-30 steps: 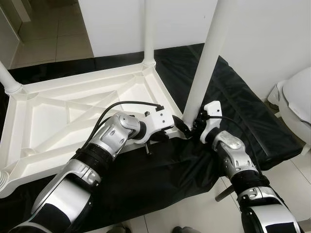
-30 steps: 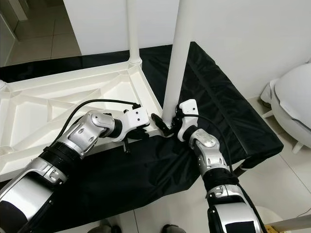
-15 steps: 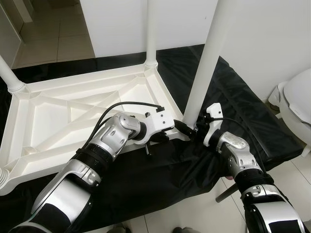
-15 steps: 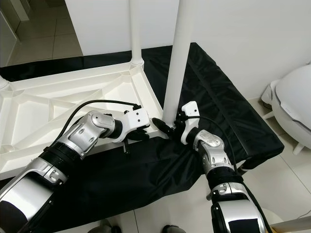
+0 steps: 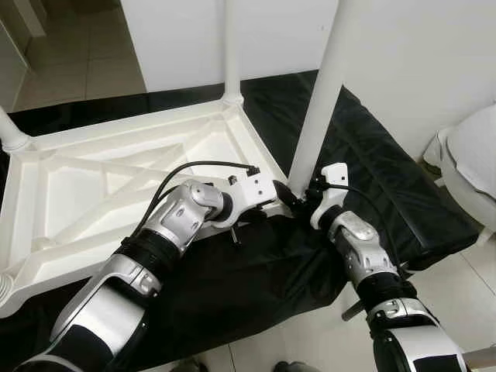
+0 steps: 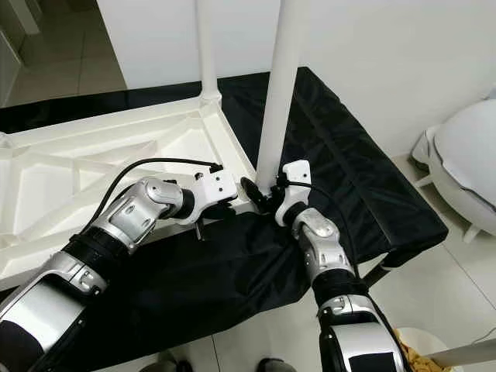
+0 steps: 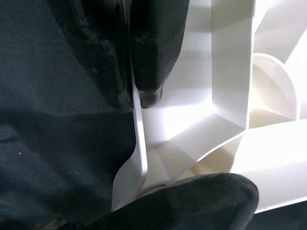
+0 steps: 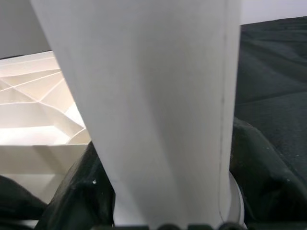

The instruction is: Building children table

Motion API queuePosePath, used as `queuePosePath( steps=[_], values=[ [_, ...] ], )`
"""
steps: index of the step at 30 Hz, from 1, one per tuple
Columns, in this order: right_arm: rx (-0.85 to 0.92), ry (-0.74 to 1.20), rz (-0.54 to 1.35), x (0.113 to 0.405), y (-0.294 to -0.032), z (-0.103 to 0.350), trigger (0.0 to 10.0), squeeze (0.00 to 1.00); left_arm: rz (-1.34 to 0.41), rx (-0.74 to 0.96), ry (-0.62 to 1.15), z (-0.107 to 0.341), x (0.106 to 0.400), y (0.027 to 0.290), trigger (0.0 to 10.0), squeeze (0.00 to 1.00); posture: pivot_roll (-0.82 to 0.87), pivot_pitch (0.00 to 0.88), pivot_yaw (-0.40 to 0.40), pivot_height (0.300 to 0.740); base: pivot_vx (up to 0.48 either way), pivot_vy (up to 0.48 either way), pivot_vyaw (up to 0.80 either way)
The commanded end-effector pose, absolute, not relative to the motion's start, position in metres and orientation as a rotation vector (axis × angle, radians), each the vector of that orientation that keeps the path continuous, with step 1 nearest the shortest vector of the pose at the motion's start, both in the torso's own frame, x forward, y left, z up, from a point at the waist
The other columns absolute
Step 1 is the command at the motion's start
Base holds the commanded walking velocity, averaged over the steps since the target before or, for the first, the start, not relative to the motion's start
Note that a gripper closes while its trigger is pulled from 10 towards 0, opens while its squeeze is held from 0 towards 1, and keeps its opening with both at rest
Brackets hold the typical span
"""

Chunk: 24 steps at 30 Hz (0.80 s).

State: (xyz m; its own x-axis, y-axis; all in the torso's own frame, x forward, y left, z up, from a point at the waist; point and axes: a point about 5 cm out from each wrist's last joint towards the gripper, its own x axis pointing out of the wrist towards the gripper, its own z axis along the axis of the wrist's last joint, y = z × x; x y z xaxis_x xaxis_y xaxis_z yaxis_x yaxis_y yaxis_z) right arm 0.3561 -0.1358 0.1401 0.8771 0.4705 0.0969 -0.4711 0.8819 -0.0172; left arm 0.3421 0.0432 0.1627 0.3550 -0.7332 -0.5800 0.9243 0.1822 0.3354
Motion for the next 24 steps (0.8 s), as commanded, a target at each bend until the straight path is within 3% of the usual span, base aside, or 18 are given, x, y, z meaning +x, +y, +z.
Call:
queuePosePath(
  steps=[1, 9, 12, 18, 24],
  values=[
    [0.032, -0.049, 0.295, 0.357, -0.166, 0.131, 0.0, 0.0, -1.212, 0.732, 0.321, 0.165, 0.342, 0.048, 10.0, 0.0, -0.06, 0.071, 0.041, 0.74, 0.0, 0.0, 0.0],
    [0.056, -0.043, 0.056, 0.361, -0.159, 0.133, 0.0, 0.0, -1.218, 0.74, 0.323, 0.166, 0.342, 0.048, 10.0, 0.0, -0.07, 0.073, 0.052, 0.74, 0.0, 0.0, 0.0],
    [0.072, -0.043, -0.084, 0.358, -0.14, 0.132, 0.0, 0.0, -1.216, 0.741, 0.322, 0.166, 0.343, 0.048, 10.0, 0.0, -0.07, 0.073, 0.054, 0.74, 0.0, 0.0, 0.0],
    [0.085, -0.035, -0.141, 0.355, -0.119, 0.13, 0.0, 0.0, -1.216, 0.741, 0.32, 0.166, 0.343, 0.048, 10.0, 0.0, -0.07, 0.074, 0.058, 0.74, 0.0, 0.0, 0.0],
    [0.061, -0.05, -0.12, 0.359, -0.119, 0.136, 0.0, 0.0, -1.22, 0.747, 0.317, 0.167, 0.343, 0.046, 10.0, 0.0, -0.06, 0.074, 0.06, 0.74, 0.0, 0.0, 0.0]
  ],
)
